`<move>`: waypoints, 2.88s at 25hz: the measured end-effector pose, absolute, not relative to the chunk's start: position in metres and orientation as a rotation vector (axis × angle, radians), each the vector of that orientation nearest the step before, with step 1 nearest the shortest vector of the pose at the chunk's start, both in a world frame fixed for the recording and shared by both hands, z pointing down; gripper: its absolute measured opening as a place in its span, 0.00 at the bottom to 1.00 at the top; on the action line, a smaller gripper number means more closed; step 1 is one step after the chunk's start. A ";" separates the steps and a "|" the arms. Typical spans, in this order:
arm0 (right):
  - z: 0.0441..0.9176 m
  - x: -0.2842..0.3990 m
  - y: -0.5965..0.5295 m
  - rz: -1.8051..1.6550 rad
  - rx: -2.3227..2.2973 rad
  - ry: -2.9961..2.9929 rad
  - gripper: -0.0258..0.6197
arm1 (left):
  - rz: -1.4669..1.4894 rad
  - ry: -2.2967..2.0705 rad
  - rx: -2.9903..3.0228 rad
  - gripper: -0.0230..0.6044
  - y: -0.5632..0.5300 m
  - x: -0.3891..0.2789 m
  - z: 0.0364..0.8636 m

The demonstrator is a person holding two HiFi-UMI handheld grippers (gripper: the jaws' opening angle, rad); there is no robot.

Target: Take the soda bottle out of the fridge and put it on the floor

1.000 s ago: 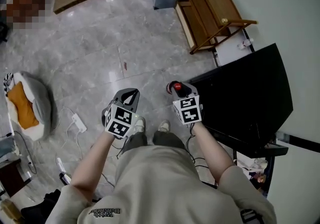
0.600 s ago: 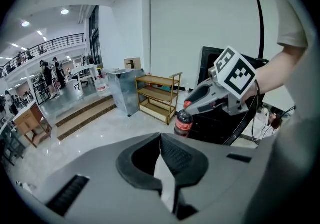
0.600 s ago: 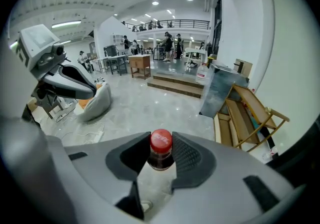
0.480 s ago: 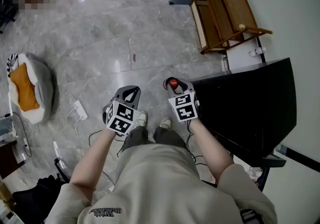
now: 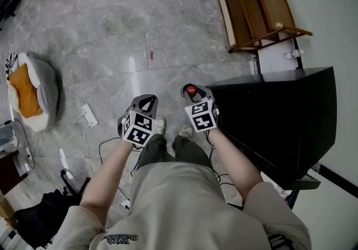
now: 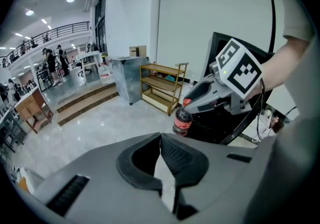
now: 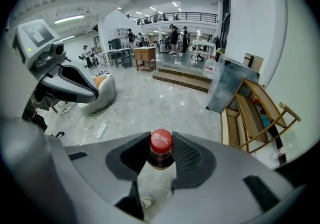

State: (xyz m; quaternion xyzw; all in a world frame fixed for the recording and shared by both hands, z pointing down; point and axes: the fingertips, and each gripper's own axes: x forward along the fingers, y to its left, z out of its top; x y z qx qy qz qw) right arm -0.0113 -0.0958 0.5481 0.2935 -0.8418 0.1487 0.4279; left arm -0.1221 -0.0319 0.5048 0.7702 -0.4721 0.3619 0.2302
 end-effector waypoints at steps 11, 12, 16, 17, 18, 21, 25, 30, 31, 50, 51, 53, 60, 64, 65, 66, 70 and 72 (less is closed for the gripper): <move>0.623 -0.020 -0.086 0.430 0.724 -2.029 0.21 | 1.055 -1.188 2.097 0.05 -0.032 -0.112 0.578; 0.632 -0.019 -0.086 0.439 0.724 -2.019 0.21 | 1.054 -1.178 2.089 0.05 -0.032 -0.110 0.587; 0.669 -0.017 -0.085 0.489 0.719 -1.968 0.21 | 1.045 -1.148 2.045 0.05 -0.035 -0.109 0.622; 0.679 -0.017 -0.087 0.500 0.720 -1.959 0.21 | 1.037 -1.150 2.024 0.05 -0.037 -0.111 0.631; 0.689 -0.018 -0.088 0.510 0.722 -1.951 0.22 | 1.028 -1.150 2.004 0.05 -0.039 -0.114 0.640; 0.719 -0.017 -0.089 0.526 0.714 -1.920 0.22 | 1.028 -1.134 1.976 0.05 -0.043 -0.117 0.667; 0.759 -0.015 -0.087 0.518 0.678 -1.899 0.22 | 1.033 -1.104 1.955 0.05 -0.044 -0.114 0.704; 0.809 -0.011 -0.081 0.505 0.646 -1.867 0.21 | 1.023 -1.057 1.921 0.05 -0.035 -0.111 0.755; 0.820 -0.011 -0.079 0.490 0.632 -1.857 0.22 | 1.026 -1.043 1.915 0.05 -0.032 -0.110 0.767; 0.999 -0.024 -0.023 0.382 0.394 -1.780 0.22 | 1.220 -0.873 1.913 0.05 0.011 -0.127 0.973; 1.008 -0.022 -0.024 0.400 0.400 -1.775 0.22 | 1.208 -0.870 1.899 0.05 0.014 -0.128 0.983; 1.028 -0.019 -0.023 0.435 0.415 -1.761 0.22 | 1.174 -0.866 1.866 0.05 0.023 -0.128 1.003; 1.099 -0.012 -0.012 0.591 0.452 -1.690 0.22 | 1.147 -0.849 1.811 0.05 0.054 -0.131 1.066; 1.139 -0.005 -0.003 0.680 0.495 -1.642 0.22 | 1.172 -0.804 1.765 0.05 0.080 -0.135 1.106; 1.150 -0.002 -0.001 0.698 0.513 -1.626 0.22 | 1.180 -0.793 1.753 0.05 0.087 -0.137 1.115; 1.160 0.002 0.001 0.719 0.533 -1.607 0.22 | 1.185 -0.784 1.741 0.05 0.094 -0.138 1.123; 1.196 0.018 0.013 0.794 0.591 -1.534 0.22 | 1.175 -0.776 1.677 0.05 0.117 -0.140 1.148; 1.203 0.022 0.016 0.821 0.621 -1.500 0.22 | 1.186 -0.782 1.654 0.05 0.125 -0.142 1.159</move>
